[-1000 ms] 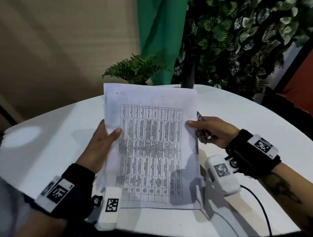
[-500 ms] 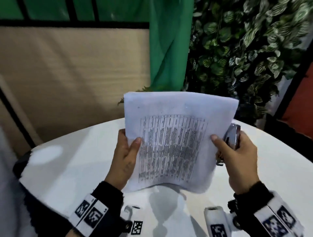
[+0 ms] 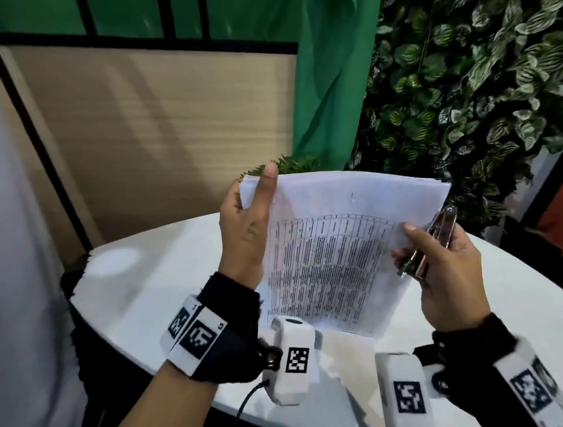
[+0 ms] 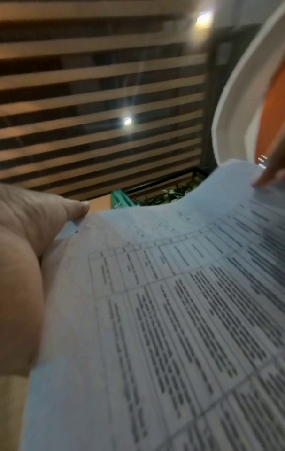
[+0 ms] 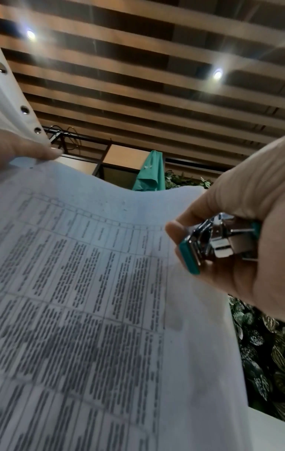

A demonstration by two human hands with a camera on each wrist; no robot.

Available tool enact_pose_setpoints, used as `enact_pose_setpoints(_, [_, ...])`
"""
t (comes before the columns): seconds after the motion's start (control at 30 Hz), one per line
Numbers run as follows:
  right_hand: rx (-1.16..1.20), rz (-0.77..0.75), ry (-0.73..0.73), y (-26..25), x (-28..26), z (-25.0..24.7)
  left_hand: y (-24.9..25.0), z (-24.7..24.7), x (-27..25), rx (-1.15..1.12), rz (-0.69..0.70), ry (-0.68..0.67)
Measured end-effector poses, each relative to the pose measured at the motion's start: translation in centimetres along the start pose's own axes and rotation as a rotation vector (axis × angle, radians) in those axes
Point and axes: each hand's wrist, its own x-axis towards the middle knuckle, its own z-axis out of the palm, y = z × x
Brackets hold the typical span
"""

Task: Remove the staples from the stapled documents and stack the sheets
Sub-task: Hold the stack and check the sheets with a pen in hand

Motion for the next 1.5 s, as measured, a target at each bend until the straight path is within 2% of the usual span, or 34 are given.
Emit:
enact_pose_setpoints(0.17, [-0.005,-0.046,-0.026,-0.1,0.0,-0.2,0.2,0.4,0.5,-0.021,-0.037,0.026])
enact_pose_setpoints(0.5, [-0.099,-0.126,-0.055,-0.3,0.5,-0.4,1.2,1.0,2.2,0.092,-0.134,0.132])
enact_pose_setpoints(0.67, [-0.156,-0.188,-0.022,0.4,0.2,-0.8,1.3,1.0,2.1,0.093,-0.139,0.078])
enact_pose_setpoints(0.77, [-0.154,-0.246,0.073,0.8,0.3,-0.7,0.9,0.4,1.9,0.082,-0.064,0.001])
enact_pose_setpoints(0.97, [-0.305,-0.351,0.156,1.8,-0.1,-0.2,-0.5,-0.7,0.9,0.053,0.109,0.039])
enact_pose_setpoints(1.1, [-0.345,-0.326,0.128,1.9,0.0,-0.4,-1.0,-0.5,0.9,0.095,0.104,-0.035])
enact_pose_setpoints(1.33, [-0.367,-0.350,0.124,1.2,0.3,-0.9,-1.1,-1.1,1.6,0.109,0.126,-0.080])
enact_pose_setpoints(1.43, [-0.337,-0.466,0.245,-0.6,0.2,-0.5,-1.1,-1.2,1.6,0.111,0.141,-0.097])
enact_pose_setpoints(1.5, [-0.374,-0.586,0.222,-2.8,-0.1,0.9,-1.3,-1.3,1.7,0.094,0.146,-0.122])
